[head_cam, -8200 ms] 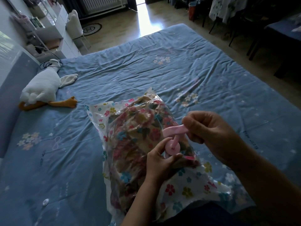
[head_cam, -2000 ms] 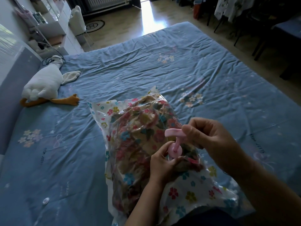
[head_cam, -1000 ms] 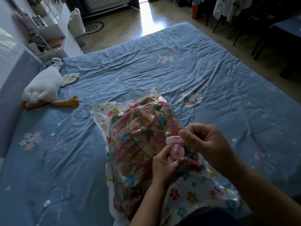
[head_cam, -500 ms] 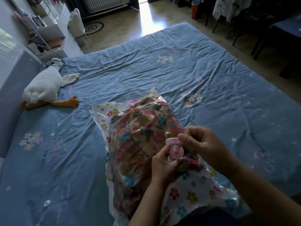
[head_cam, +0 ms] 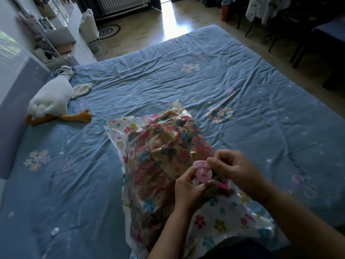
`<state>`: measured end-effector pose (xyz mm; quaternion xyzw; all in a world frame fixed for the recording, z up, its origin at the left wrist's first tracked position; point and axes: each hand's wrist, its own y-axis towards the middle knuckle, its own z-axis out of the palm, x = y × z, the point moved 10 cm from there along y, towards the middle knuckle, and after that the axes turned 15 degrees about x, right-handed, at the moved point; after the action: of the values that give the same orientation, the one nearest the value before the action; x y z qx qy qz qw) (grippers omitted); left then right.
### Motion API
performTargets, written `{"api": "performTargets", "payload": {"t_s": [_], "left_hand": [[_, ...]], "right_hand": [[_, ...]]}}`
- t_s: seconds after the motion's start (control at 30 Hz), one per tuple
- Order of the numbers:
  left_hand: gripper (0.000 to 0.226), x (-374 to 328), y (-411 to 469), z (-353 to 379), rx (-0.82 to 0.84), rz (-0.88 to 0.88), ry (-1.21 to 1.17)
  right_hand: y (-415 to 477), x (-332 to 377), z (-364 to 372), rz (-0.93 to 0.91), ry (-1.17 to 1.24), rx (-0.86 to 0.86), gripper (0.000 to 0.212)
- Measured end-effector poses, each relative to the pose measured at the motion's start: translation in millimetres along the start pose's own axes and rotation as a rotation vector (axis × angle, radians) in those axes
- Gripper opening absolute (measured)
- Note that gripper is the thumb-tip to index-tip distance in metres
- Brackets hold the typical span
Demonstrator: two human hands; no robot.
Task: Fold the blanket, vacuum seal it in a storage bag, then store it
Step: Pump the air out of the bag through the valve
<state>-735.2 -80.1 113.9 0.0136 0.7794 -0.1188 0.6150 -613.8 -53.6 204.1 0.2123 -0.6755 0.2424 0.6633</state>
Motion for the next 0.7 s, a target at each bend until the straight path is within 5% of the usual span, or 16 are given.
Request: {"api": "performTargets", "payload": {"t_s": [0.13, 0.37, 0.57, 0.7], "left_hand": [[0.046, 0.8, -3.8, 0.6, -0.019, 0.006, 0.016], [0.044, 2.6, -1.7, 0.3, 0.002, -0.018, -0.023], [0.049, 8.0, -5.4, 2.7, -0.023, -0.021, 0.002], [0.042, 7.8, -7.8, -1.4, -0.032, -0.008, -0.008]], "right_hand": [[-3.8, -48.9, -4.0, 0.250, -0.246, -0.032, 0.043], [-4.6, 61.3, 4.3, -0.202, 0.137, 0.033, 0.029], [-5.3, -48.9, -1.8, 0.263, -0.217, -0.027, 0.050], [-1.8, -5.8, 3.0, 0.091, -0.228, -0.034, 0.037]]}}
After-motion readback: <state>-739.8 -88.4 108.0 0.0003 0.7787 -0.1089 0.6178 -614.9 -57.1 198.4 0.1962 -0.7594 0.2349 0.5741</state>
